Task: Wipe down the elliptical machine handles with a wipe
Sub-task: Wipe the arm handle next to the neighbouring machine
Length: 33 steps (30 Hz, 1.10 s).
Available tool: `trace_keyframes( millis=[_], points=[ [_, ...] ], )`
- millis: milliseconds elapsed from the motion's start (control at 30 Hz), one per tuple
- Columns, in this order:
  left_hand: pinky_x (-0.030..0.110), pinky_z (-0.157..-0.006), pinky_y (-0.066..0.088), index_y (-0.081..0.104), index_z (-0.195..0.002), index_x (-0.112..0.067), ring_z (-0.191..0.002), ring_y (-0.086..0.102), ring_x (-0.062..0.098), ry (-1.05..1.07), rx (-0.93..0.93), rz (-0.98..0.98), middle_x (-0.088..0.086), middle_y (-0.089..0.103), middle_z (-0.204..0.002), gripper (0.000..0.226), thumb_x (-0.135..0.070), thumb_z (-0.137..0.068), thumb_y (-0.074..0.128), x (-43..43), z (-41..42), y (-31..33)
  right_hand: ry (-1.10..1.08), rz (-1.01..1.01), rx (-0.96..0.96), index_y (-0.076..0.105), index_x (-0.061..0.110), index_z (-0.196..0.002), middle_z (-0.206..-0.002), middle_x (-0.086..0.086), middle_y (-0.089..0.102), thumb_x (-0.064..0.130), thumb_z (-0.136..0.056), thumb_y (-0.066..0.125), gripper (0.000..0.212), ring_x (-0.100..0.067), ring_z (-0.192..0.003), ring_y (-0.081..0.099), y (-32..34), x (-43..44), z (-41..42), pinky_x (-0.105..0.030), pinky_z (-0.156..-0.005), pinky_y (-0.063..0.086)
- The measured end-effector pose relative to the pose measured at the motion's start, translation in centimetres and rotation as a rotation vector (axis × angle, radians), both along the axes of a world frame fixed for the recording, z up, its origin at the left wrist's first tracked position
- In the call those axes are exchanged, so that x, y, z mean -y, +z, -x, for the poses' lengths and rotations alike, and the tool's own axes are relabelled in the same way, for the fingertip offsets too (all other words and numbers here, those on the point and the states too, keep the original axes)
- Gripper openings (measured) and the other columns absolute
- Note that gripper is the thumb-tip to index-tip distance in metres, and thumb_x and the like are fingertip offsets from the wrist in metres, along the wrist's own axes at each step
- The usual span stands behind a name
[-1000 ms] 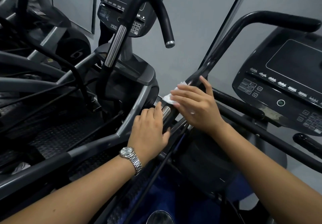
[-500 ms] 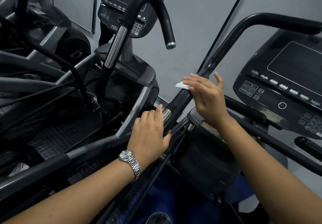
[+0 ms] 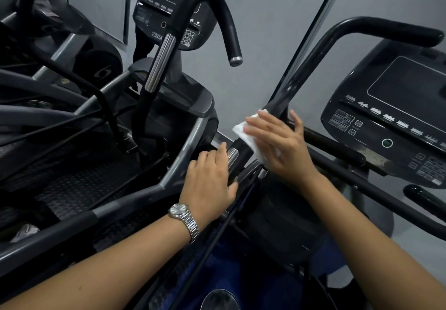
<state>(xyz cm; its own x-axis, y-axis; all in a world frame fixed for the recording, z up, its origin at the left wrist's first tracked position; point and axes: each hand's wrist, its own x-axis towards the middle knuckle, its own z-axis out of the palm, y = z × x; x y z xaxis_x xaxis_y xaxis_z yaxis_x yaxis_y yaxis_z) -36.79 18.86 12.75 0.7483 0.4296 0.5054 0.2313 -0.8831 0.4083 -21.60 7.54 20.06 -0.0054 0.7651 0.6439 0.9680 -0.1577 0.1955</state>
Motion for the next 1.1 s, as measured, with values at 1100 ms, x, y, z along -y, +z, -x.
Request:
trace_keyframes(
  millis=[1100],
  points=[
    [0.041, -0.093, 0.042, 0.023, -0.143, -0.003, -0.113, 0.048, 0.027, -0.026, -0.018, 0.03, 0.01, 0.054, -0.123, 0.079, -0.04, -0.083, 0.058, -0.2, 0.1, 0.0, -0.177, -0.161, -0.249, 0.072, 0.022, -0.103, -0.12, 0.008, 0.066, 0.025, -0.095, 0.051, 0.023, -0.01, -0.13, 0.047, 0.0, -2.6, 1.6, -0.061, -0.109, 0.017]
  ],
)
